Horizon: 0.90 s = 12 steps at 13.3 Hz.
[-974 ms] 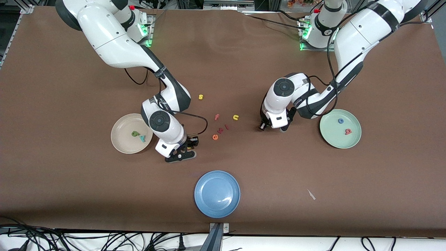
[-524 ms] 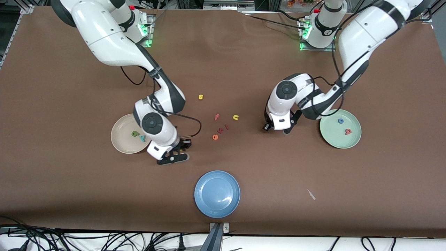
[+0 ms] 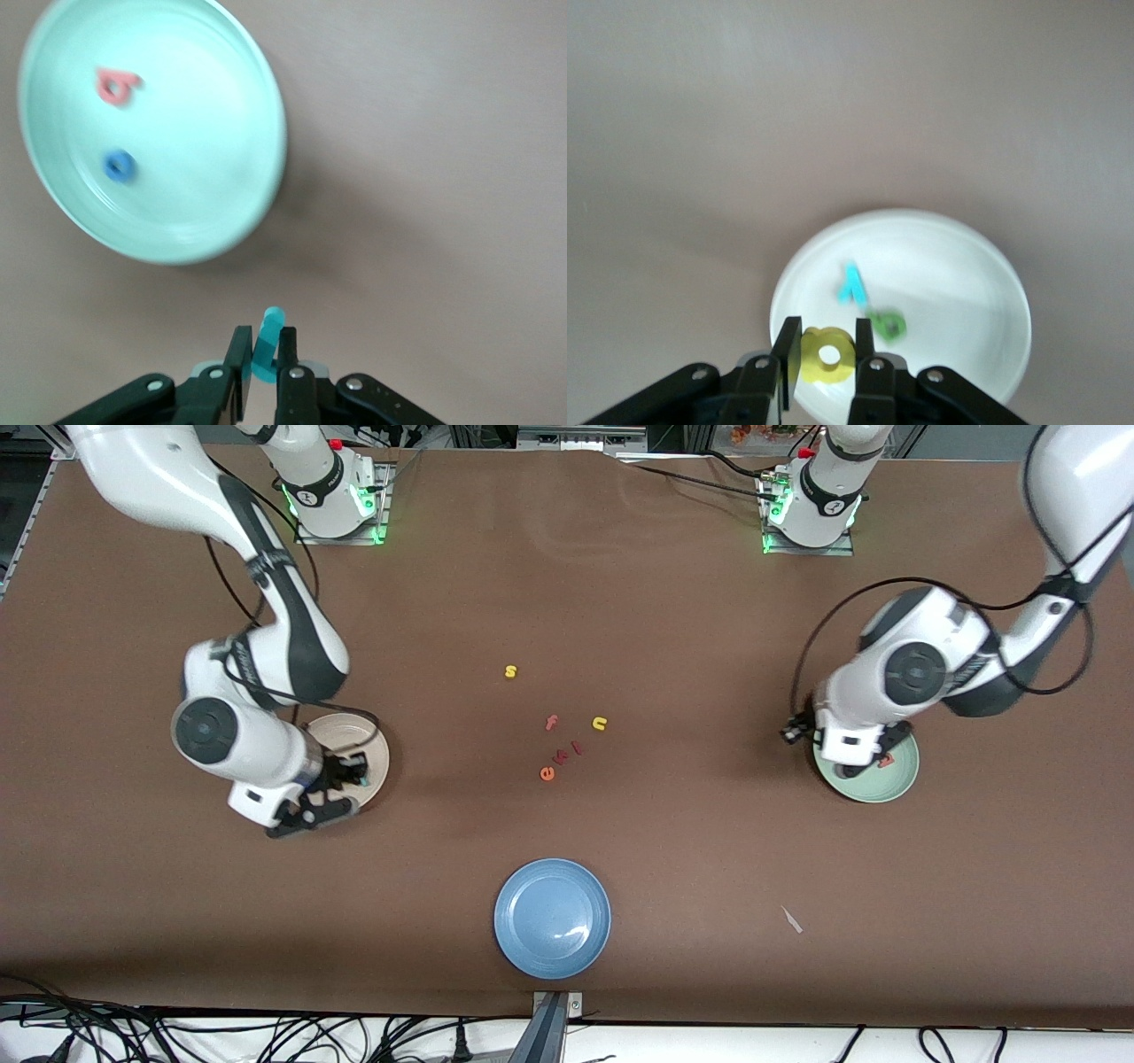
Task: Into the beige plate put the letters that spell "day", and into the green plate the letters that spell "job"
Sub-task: 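Drop the l on the green plate while the right gripper drops the d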
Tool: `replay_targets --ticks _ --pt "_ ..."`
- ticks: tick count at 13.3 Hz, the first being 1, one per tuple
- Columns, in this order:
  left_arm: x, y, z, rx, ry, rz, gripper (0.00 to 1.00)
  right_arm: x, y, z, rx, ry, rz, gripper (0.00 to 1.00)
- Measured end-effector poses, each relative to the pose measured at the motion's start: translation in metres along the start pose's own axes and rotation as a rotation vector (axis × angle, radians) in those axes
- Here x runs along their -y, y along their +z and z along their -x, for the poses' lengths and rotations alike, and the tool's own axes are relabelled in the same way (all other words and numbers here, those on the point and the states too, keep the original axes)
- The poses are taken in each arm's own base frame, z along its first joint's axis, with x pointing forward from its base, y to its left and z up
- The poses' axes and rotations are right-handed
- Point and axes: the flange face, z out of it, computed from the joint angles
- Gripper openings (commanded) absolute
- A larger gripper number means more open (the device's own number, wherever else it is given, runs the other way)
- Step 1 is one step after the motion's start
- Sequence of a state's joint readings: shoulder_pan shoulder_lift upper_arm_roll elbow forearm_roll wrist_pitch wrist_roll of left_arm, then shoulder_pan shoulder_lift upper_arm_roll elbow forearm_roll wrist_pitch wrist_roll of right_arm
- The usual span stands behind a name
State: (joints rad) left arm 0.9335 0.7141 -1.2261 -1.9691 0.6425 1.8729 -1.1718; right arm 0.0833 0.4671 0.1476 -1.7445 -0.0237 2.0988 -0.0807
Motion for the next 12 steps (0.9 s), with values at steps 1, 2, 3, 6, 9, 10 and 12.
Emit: replay_targets --ticks 1,2,3,6,9,10,12 --pt "0.015 0.010 -0.012 0.011 0.038 -0.015 0.00 0.002 0.002 0.017 0.021 0.010 -0.012 0.56" --pt "0.027 0.022 -0.021 0.016 0.072 -0.037 0.00 0.007 0.005 0.031 0.038 0.011 -0.018 0.74" --pt "0.035 0.036 -0.030 0.013 0.098 -0.061 0.00 0.011 0.007 0.042 0.047 0.009 -0.018 0.75" --pt "0.055 0.075 -0.053 -0.002 0.151 -0.062 0.48 0.012 0.011 0.055 0.044 0.011 -0.014 0.79" --pt "0.061 0.086 -0.060 0.002 0.170 -0.048 1.00 0.010 0.010 0.055 0.036 0.015 -0.013 0.99" --pt "0.058 0.082 -0.061 -0.005 0.172 -0.042 1.00 0.007 0.008 0.054 0.028 0.018 -0.013 1.00" --pt "0.047 0.053 -0.061 -0.020 0.169 -0.006 1.00 -0.003 -0.002 0.055 0.008 0.036 -0.011 1.00"
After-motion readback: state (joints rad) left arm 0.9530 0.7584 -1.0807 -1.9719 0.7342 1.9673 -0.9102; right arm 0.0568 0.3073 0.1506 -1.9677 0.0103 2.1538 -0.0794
